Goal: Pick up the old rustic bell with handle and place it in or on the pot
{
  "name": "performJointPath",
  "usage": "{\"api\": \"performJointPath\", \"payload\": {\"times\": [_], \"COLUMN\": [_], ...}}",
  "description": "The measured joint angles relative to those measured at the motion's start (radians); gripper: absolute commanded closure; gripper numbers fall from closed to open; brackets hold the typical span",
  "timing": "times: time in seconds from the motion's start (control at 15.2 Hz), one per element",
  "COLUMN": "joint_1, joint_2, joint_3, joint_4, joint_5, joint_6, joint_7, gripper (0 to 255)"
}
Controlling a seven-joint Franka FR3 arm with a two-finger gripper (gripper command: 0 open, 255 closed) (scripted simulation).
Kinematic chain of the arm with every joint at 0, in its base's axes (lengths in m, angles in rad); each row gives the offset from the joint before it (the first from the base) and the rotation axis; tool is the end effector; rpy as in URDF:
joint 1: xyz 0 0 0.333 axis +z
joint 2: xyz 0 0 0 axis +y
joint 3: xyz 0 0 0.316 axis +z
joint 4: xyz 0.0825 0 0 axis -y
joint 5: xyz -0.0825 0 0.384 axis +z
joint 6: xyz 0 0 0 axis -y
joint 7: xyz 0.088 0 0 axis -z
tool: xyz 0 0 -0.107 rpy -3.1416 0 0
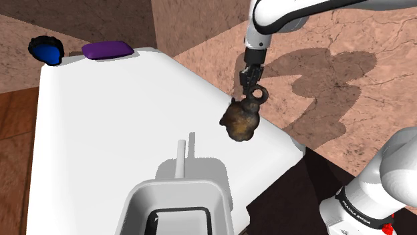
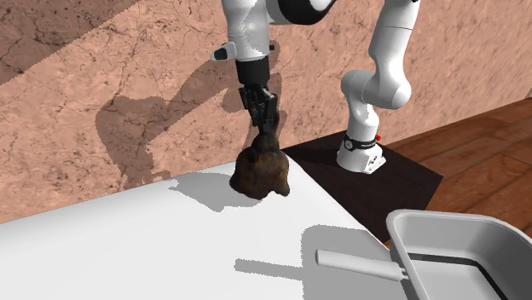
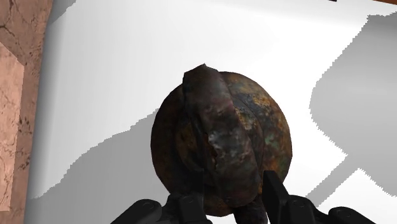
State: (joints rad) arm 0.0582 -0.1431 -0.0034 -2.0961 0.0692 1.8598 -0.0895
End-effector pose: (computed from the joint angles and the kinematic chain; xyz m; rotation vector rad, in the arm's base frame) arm 0.5003 0.0328 0.4763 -3.0652 -0.1865 0.1414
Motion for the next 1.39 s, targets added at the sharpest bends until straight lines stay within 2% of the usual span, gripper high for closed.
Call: {"api": "performJointPath", "payload": {"times": [1.39], "joint_1": [-0.001], "joint_2": [-0.007], "joint_3": [-0.002], "joint_4": [0.274], "joint_5": [-0.003], "joint_6": [-0.28], "joint_7": [0.016], "gripper": [255]}}
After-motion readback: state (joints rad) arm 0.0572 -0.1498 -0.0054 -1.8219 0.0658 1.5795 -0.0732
